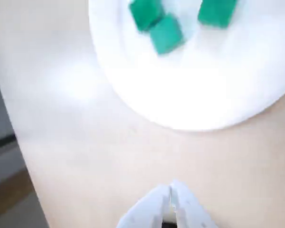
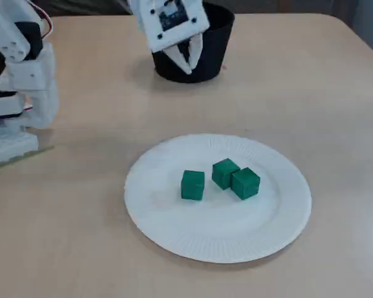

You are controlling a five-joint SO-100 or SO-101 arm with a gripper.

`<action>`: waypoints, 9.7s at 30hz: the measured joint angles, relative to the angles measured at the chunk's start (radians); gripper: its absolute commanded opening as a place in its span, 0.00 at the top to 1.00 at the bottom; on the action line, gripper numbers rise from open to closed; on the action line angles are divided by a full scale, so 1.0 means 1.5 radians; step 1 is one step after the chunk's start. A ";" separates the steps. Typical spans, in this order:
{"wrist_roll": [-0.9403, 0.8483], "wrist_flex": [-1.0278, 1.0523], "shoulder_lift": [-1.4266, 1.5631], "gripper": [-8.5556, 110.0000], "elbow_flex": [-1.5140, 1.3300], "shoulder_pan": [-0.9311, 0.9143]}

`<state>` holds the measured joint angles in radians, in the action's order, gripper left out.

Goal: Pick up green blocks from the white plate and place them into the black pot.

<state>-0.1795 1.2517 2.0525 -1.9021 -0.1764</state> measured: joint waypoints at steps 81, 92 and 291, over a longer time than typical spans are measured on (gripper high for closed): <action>-0.027 0.020 -0.406 0.75 0.157 -0.200; -0.024 0.005 -0.410 0.79 0.157 -0.211; 0.091 -0.374 0.020 0.95 -0.098 0.513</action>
<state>-0.0430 0.6903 2.0831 -2.0494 0.5937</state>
